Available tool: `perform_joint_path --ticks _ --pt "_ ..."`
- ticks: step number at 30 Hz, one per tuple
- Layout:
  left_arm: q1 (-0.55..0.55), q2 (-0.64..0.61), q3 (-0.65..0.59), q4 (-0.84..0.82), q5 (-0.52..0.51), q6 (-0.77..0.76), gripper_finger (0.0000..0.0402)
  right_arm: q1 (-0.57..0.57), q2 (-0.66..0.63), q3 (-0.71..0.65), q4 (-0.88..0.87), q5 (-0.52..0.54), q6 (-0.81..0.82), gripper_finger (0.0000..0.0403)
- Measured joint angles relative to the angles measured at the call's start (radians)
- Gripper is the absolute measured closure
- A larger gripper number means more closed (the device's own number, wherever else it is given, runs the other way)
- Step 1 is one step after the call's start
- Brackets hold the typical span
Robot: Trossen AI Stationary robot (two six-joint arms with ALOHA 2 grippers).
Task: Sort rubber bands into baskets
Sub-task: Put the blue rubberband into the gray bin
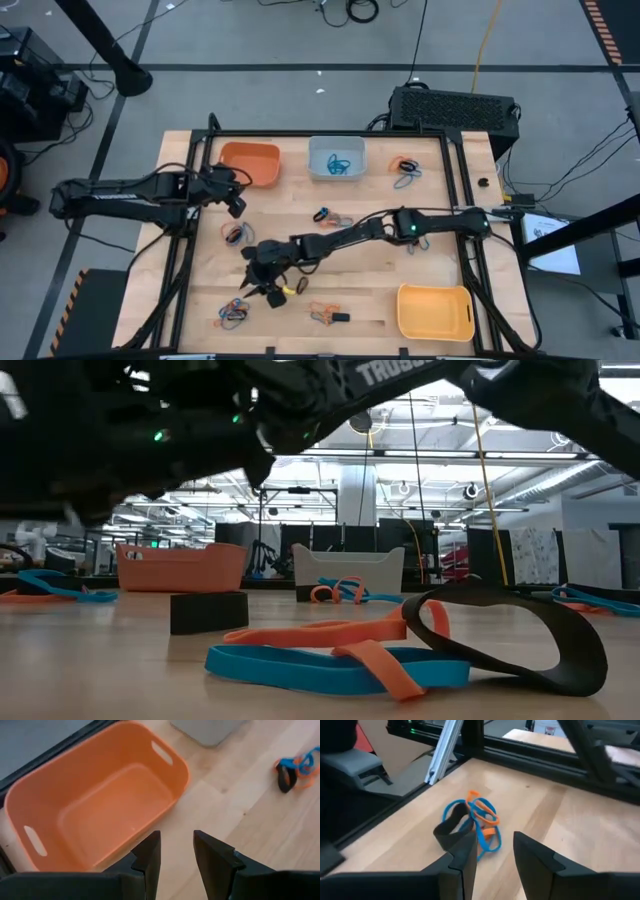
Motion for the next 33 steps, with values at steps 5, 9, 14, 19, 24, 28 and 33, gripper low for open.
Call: perform_joint_path --ticks 5,9,14,19,24,28,33 --pt "-0.015 0.001 -0.039 0.003 0.001 -0.026 0.0278 0.02 0.028 0.026 0.014 0.092 0.042 0.0284" --pt "-0.031 0.0 -0.046 0.009 0.028 -0.03 0.0278 0.035 0.027 0.029 0.012 0.194 0.027 0.0284" --pt "-0.058 0.001 -0.048 0.007 0.023 -0.044 0.0278 0.068 0.045 0.03 0.035 0.223 0.076 0.0284" --pt "-0.076 0.001 -0.048 0.006 0.022 -0.044 0.0278 0.068 0.096 0.028 0.126 0.229 0.173 0.0284" --pt "-0.089 0.0 -0.048 0.006 0.02 -0.043 0.0278 0.056 0.102 0.027 0.136 0.232 0.257 0.0284" --pt "-0.096 0.0 -0.048 0.006 0.019 -0.042 0.0278 0.057 0.103 0.027 0.11 0.23 0.258 0.0284" --pt "-0.095 0.001 -0.048 0.006 0.019 -0.042 0.0278 0.06 0.103 0.027 0.082 0.2 0.274 0.0284"
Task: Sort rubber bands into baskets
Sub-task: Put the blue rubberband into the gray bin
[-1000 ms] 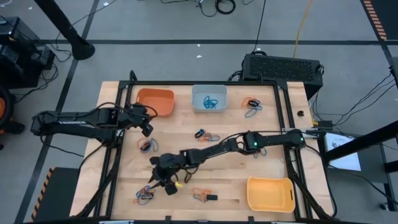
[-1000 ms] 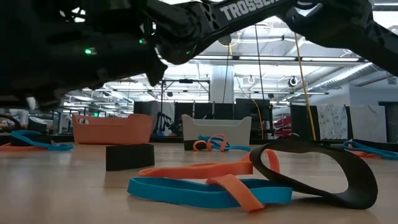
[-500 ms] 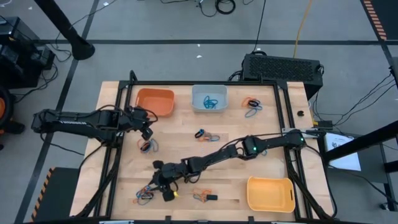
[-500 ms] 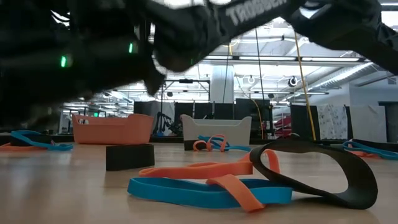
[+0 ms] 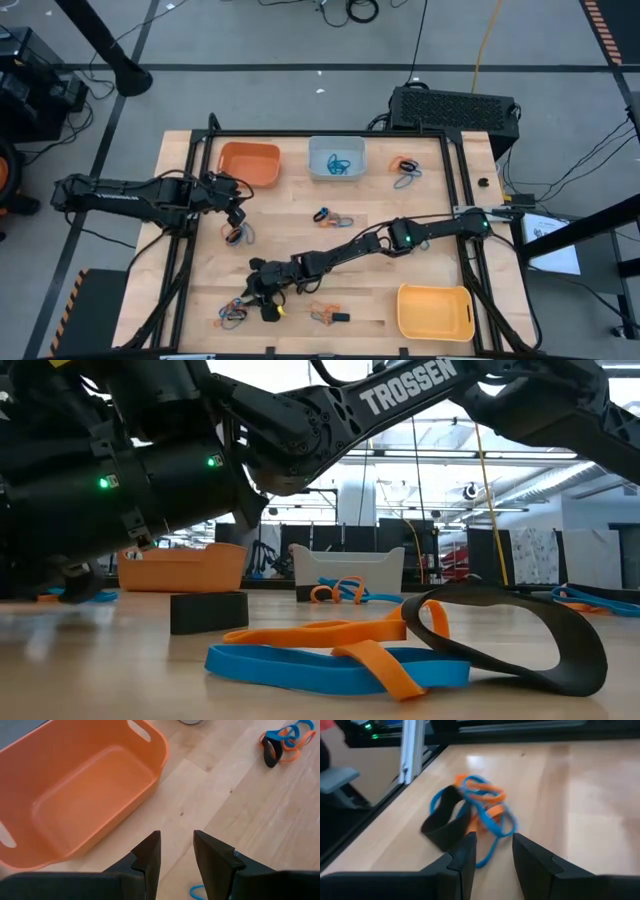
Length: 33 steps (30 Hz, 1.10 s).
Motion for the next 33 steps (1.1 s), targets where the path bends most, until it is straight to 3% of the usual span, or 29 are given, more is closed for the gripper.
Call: perform_joint_path --ticks 12,24,33 --pt "0.0 0.0 0.0 0.0 0.0 0.0 0.0278 0.014 0.0 0.0 -0.012 0.005 -0.028 0.0288" --pt "0.0 0.0 0.0 0.0 0.0 0.0 0.0278 0.013 -0.002 0.001 -0.066 0.013 -0.018 0.0396" --pt "0.0 0.0 0.0 -0.002 0.001 0.0 0.0278 0.013 -0.042 0.0 -0.03 0.151 -0.099 0.0402"
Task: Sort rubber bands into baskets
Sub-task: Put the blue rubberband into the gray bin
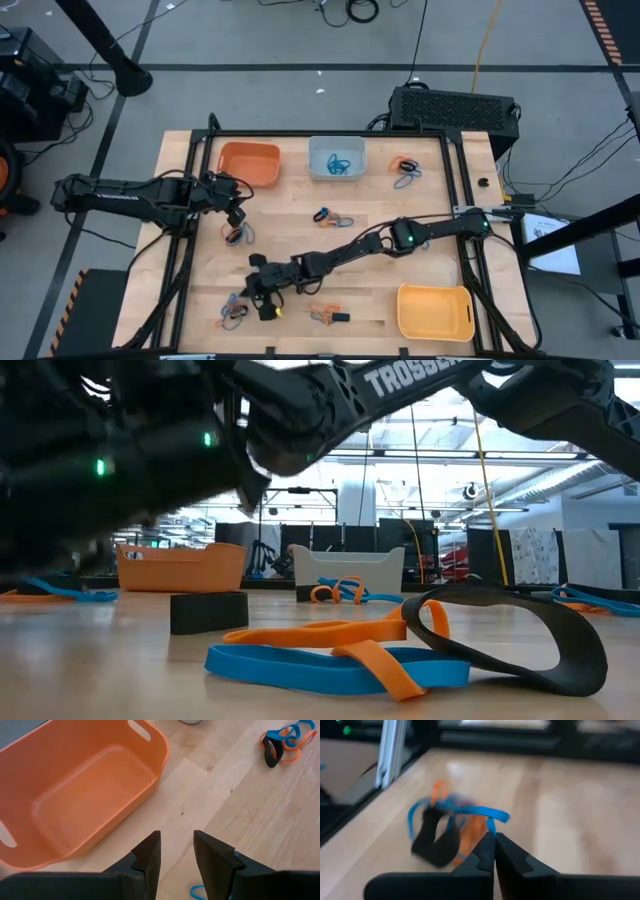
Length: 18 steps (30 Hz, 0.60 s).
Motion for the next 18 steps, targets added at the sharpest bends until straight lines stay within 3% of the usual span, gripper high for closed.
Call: perform_joint_path --ticks 3,12,18 --pt "0.0 0.0 0.0 0.0 0.0 0.0 0.0278 0.0 -0.02 0.0 0.034 0.046 -0.026 0.0402" --pt "0.0 0.0 0.0 0.004 0.006 0.008 0.0278 0.001 -0.075 0.0 0.047 0.048 -0.078 0.0403" --pt "0.0 0.0 0.0 0.003 0.007 0.008 0.0278 -0.004 -0.184 0.0 -0.196 0.115 -0.097 0.0403"
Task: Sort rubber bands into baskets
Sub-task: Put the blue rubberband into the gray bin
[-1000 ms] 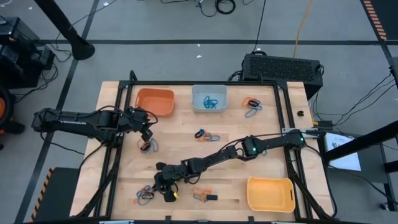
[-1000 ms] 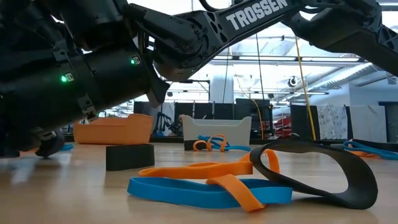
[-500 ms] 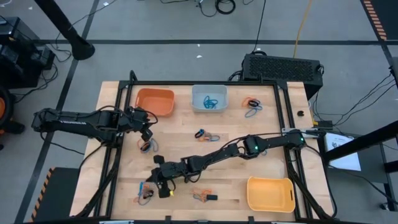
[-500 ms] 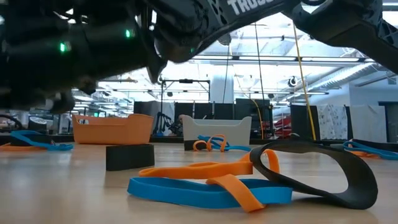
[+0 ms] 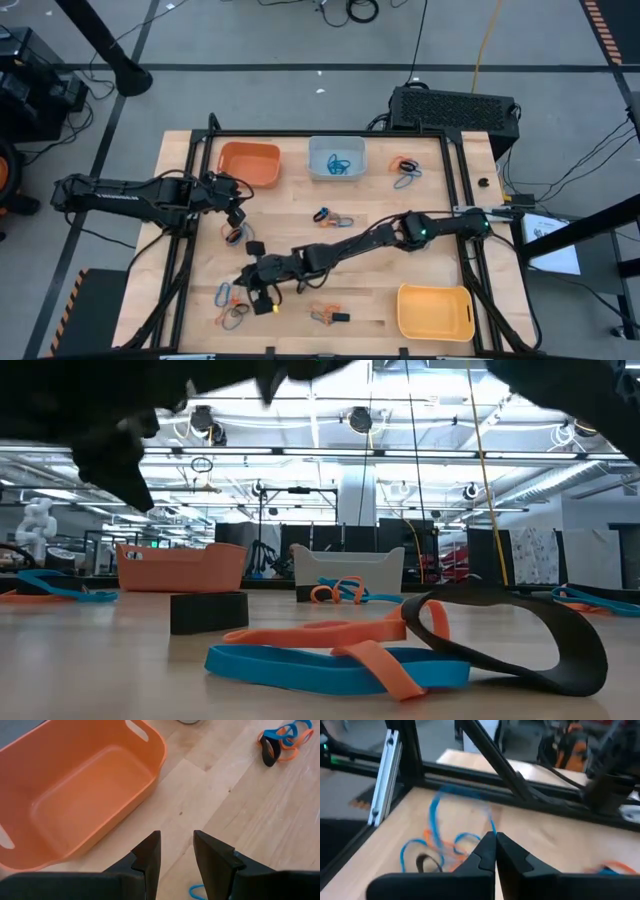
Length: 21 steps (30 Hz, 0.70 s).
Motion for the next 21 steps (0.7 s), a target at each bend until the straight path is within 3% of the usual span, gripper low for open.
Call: perform_joint_path --ticks 13,16,21 --pt "0.0 0.02 -0.005 0.023 -0.001 -0.017 0.0278 -0.109 -0.291 0.001 -0.842 0.003 -0.026 0.0402" --pt "0.0 0.037 -0.038 0.108 0.0 0.012 0.0278 -0.169 -0.324 0.001 -0.989 0.003 -0.012 0.0402" --pt "0.0 0.067 -0.099 0.321 0.062 0.146 0.0278 -0.284 -0.366 0.0 -1.084 0.001 -0.024 0.0402"
